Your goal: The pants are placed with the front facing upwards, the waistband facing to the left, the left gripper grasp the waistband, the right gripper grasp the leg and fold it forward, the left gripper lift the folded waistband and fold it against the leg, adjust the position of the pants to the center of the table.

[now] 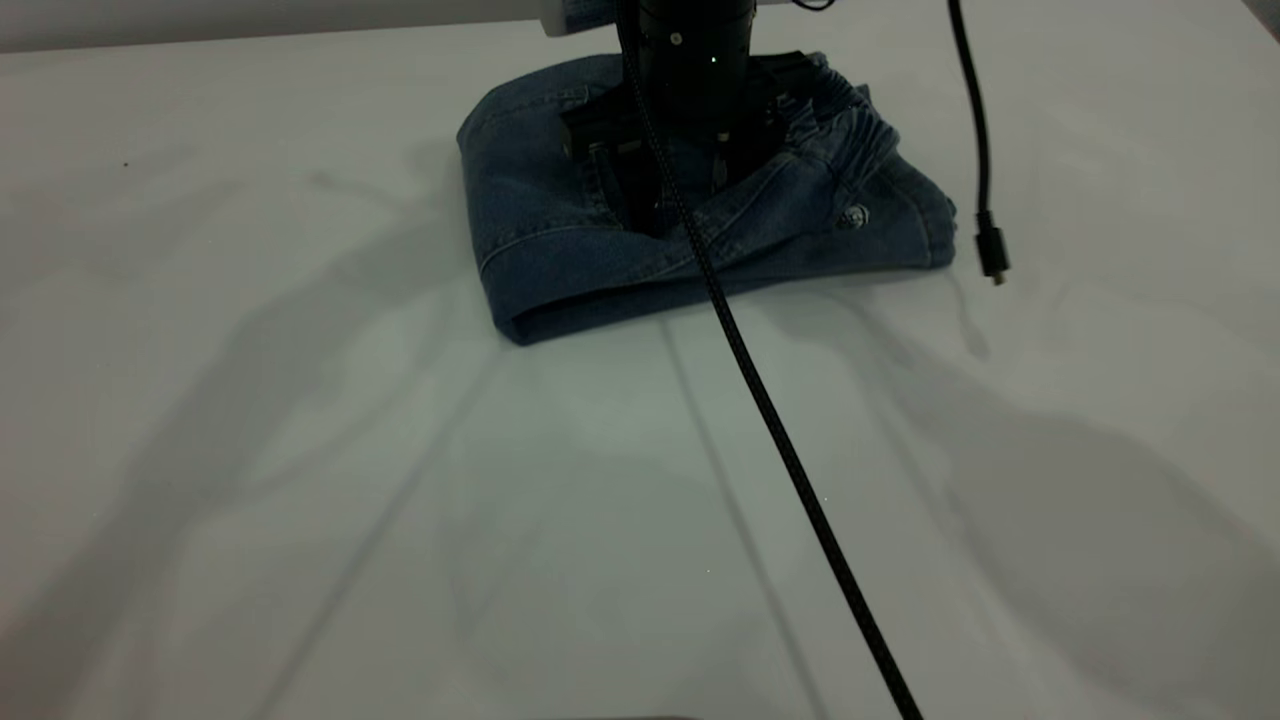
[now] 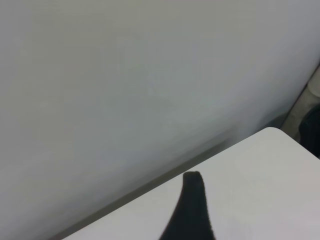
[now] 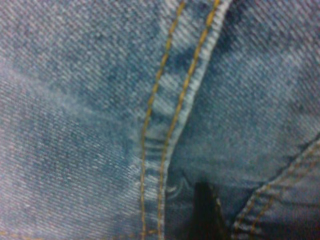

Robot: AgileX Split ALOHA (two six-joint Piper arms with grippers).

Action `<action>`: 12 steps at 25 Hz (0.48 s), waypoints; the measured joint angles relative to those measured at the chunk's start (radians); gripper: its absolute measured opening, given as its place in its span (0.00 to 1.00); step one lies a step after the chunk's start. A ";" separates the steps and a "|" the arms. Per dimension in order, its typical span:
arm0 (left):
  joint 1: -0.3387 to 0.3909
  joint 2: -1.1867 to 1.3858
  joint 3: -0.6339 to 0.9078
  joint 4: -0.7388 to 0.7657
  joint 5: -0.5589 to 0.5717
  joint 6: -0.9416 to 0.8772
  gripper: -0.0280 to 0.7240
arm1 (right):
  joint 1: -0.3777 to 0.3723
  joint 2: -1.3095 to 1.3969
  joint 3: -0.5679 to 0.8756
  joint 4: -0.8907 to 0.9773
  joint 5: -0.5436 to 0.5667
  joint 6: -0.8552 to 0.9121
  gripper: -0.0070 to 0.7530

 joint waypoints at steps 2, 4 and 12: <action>0.000 0.000 0.000 0.000 0.000 0.000 0.79 | 0.000 -0.014 0.033 0.024 0.000 0.000 0.58; 0.000 0.000 0.000 0.000 0.000 0.000 0.79 | -0.001 -0.021 0.061 0.064 0.000 0.000 0.57; 0.000 0.000 0.000 0.000 0.001 0.000 0.79 | -0.001 -0.051 0.094 0.162 0.019 0.000 0.50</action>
